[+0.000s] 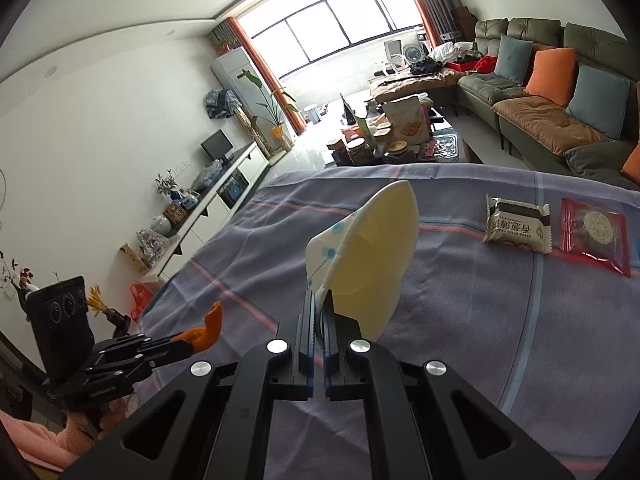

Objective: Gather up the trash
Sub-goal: 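Carry the orange peel and paper cup toward the teal bin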

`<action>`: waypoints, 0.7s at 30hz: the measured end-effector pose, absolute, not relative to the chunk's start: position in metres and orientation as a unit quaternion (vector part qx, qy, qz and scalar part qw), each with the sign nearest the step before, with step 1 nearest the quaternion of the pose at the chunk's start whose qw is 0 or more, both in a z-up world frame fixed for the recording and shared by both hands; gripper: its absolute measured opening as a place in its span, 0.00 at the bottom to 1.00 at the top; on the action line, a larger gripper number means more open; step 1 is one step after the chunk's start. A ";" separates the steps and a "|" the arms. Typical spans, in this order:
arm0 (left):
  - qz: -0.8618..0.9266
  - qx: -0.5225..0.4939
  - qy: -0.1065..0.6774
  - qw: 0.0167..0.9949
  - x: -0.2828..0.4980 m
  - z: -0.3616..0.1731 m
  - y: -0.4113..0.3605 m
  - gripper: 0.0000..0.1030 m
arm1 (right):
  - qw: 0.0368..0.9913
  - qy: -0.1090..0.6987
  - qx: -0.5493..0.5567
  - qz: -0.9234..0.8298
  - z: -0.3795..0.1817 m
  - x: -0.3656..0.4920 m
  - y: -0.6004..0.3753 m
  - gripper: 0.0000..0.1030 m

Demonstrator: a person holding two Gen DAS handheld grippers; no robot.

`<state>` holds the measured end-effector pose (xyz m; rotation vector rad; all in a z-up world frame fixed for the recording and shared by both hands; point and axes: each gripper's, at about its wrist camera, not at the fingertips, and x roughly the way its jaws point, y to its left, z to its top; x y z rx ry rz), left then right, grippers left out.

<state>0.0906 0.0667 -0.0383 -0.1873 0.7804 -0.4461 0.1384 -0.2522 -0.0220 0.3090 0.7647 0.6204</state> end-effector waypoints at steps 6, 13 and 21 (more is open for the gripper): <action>-0.206 -0.091 0.366 0.903 0.078 -0.032 0.077 0.13 | 0.872 0.353 0.146 0.305 -0.016 0.119 -0.238 0.03; -0.195 -0.098 0.358 0.908 0.067 -0.028 0.091 0.13 | 0.868 0.350 0.145 0.320 -0.019 0.110 -0.221 0.03; -0.179 -0.109 0.354 0.912 0.053 -0.026 0.108 0.13 | 0.858 0.354 0.146 0.342 -0.022 0.106 -0.201 0.03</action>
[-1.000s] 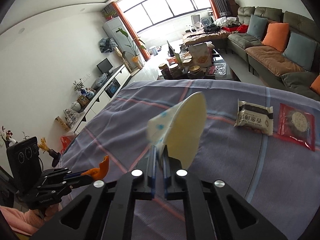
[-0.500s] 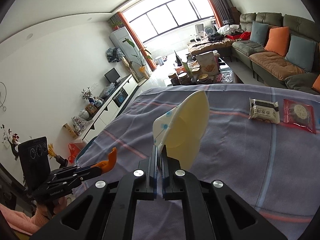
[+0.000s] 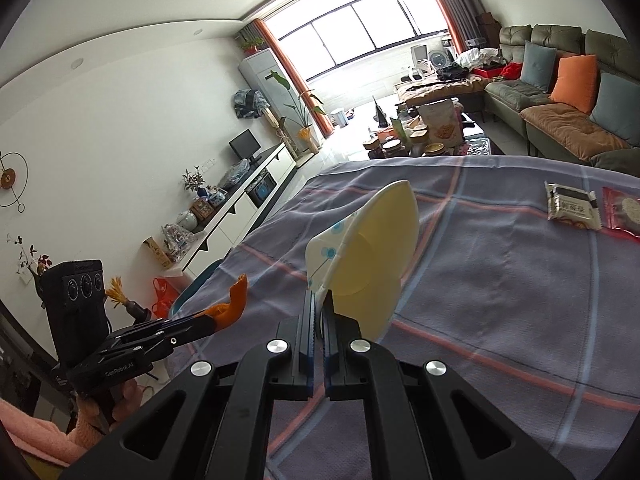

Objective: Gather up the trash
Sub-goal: 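Carry the orange peel and paper cup toward the teal bin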

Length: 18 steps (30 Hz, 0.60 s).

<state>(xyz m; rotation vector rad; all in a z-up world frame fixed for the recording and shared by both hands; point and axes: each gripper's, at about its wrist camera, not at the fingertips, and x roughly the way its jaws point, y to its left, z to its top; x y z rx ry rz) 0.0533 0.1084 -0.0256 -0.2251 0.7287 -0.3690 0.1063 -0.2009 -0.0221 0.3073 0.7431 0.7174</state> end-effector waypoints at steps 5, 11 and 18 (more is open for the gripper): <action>-0.165 -0.115 0.353 0.914 0.045 -0.026 0.123 0.13 | 0.853 0.359 0.140 0.354 -0.025 0.104 -0.186 0.03; -0.149 -0.123 0.351 0.916 0.035 -0.025 0.139 0.13 | 0.845 0.363 0.139 0.368 -0.028 0.103 -0.172 0.03; -0.132 -0.130 0.348 0.919 0.026 -0.021 0.155 0.13 | 0.837 0.366 0.136 0.383 -0.029 0.102 -0.155 0.03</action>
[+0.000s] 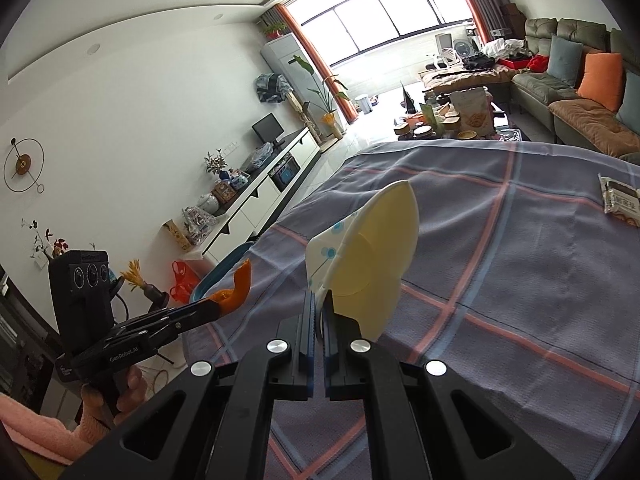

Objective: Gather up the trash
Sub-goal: 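Carry the orange peel and paper cup toward the teal bin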

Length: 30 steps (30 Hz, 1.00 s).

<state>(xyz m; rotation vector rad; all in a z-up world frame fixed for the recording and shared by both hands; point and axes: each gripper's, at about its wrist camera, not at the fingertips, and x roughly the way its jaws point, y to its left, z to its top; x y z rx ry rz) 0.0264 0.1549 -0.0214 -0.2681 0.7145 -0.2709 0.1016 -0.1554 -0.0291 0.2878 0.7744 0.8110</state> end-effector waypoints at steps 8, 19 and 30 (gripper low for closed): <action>-0.116 -0.136 0.344 0.922 0.021 -0.020 0.166 0.13 | 0.828 0.369 0.130 0.402 -0.028 0.102 -0.138 0.03; -0.098 -0.142 0.340 0.924 0.011 -0.019 0.181 0.13 | 0.818 0.369 0.120 0.425 -0.027 0.102 -0.114 0.03; -0.078 -0.150 0.336 0.927 0.007 -0.018 0.195 0.13 | 0.810 0.373 0.118 0.436 -0.029 0.105 -0.100 0.03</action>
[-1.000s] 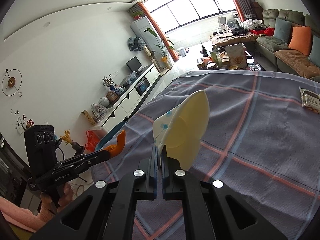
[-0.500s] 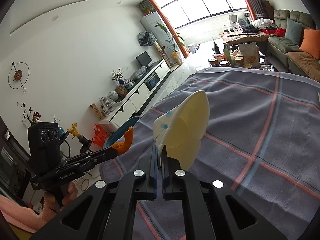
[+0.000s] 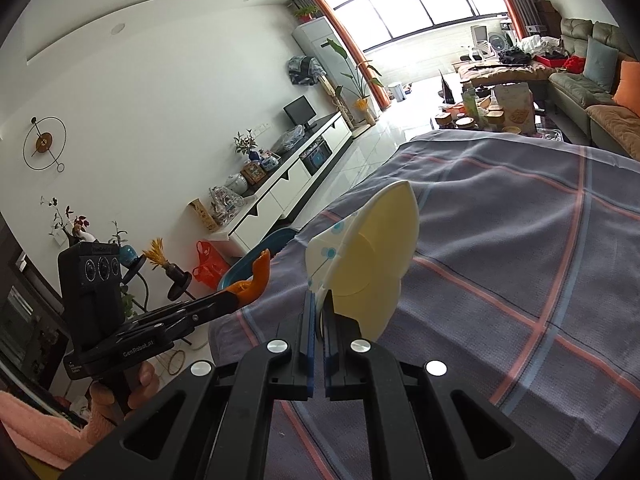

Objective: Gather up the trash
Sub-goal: 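Carry the orange peel and paper cup toward the teal bin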

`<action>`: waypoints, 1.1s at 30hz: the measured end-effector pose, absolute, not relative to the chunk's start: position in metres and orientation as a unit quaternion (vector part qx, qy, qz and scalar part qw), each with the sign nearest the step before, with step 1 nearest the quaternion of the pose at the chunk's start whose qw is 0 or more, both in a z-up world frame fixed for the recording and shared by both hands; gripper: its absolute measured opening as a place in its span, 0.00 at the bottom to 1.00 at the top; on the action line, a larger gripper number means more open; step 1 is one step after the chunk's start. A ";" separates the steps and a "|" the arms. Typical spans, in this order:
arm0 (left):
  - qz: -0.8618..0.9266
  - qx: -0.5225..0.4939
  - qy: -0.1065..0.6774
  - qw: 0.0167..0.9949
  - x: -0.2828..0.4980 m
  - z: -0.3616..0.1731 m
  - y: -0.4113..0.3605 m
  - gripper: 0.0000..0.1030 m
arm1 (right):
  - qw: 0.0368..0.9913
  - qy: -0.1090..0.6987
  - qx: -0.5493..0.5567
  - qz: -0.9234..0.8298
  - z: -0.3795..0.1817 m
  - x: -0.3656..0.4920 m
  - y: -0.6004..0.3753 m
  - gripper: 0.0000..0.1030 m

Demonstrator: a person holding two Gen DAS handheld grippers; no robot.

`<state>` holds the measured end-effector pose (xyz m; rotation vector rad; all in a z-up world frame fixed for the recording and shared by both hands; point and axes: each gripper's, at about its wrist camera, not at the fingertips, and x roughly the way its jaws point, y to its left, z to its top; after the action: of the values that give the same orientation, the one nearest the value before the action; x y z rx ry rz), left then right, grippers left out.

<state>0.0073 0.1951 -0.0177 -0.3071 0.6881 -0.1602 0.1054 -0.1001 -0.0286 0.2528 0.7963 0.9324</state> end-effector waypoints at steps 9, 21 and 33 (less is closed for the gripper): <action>-0.059 -0.154 0.330 0.929 0.004 -0.016 0.207 0.13 | 0.802 0.376 0.117 0.449 -0.030 0.104 -0.086 0.03; -0.044 -0.158 0.322 0.932 -0.002 -0.014 0.222 0.13 | 0.792 0.382 0.114 0.462 -0.030 0.103 -0.072 0.03; -0.024 -0.163 0.317 0.934 -0.011 -0.012 0.232 0.13 | 0.782 0.388 0.102 0.477 -0.031 0.106 -0.051 0.03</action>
<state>-0.0112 0.2323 -0.0117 -0.3342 0.6494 -0.0496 0.1064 -0.0515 -0.0312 0.2204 0.8384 1.0298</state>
